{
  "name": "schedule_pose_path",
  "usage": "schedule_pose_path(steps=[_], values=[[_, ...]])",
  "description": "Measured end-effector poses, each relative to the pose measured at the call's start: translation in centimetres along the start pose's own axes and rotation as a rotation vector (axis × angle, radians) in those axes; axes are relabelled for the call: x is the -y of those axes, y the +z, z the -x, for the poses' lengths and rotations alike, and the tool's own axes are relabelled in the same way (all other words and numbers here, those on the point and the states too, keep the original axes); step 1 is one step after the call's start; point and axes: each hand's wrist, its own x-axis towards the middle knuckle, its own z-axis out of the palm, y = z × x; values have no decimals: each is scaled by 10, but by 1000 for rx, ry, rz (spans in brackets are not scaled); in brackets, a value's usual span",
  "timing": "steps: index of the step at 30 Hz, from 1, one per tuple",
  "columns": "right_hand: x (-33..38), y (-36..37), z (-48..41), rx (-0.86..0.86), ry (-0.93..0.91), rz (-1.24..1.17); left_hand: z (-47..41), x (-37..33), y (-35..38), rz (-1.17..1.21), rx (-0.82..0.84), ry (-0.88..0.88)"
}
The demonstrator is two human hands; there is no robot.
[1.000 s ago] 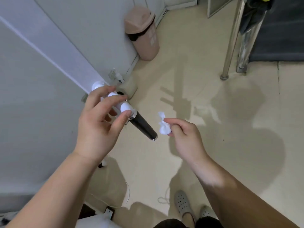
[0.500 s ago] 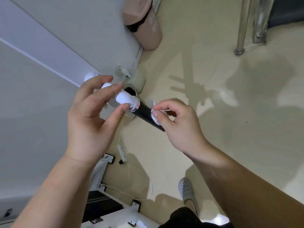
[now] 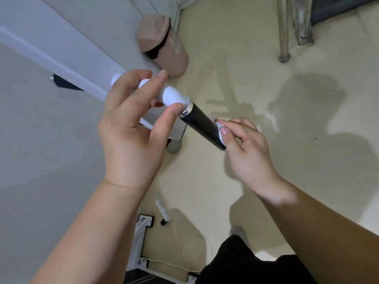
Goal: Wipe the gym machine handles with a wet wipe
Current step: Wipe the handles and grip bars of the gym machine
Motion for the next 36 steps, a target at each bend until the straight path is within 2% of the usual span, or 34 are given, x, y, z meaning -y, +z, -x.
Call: schedule_pose_path(steps=[5, 7, 11, 13, 16, 18, 20, 23, 25, 27, 31, 33, 36], values=[[14, 8, 0, -140, 14, -132, 0, 15, 2, 91, -8, 149], [27, 14, 0, -187, -94, -160, -1, 20, 4, 137, -33, 168], [39, 19, 0, -246, -319, -68, -2, 25, 15, 203, -80, 166], [24, 19, 2, -276, -286, -70, -4, 26, 22, 223, -104, 173], [-3, 16, 6, -319, -111, -59, -8, 28, 27, 242, -103, 184], [-5, 15, 4, -339, -57, -30, -11, 30, 27, 246, -84, 180], [11, 19, -3, -345, -87, -5, -12, 32, 27, 241, -69, 174], [44, 27, -9, -363, -279, 1, -12, 31, 26, 230, -73, 174], [46, 29, -10, -365, -338, 0, -12, 29, 25, 221, -78, 173], [24, 24, -7, -367, -291, 57, -12, 27, 24, 223, -81, 168], [-21, 12, 4, -315, -11, 122, -11, 27, 24, 230, -95, 159], [-16, 13, 0, -317, -22, 154, -10, 27, 24, 235, -110, 149], [23, 20, -9, -341, -191, 125, -9, 27, 25, 269, -116, 137]])
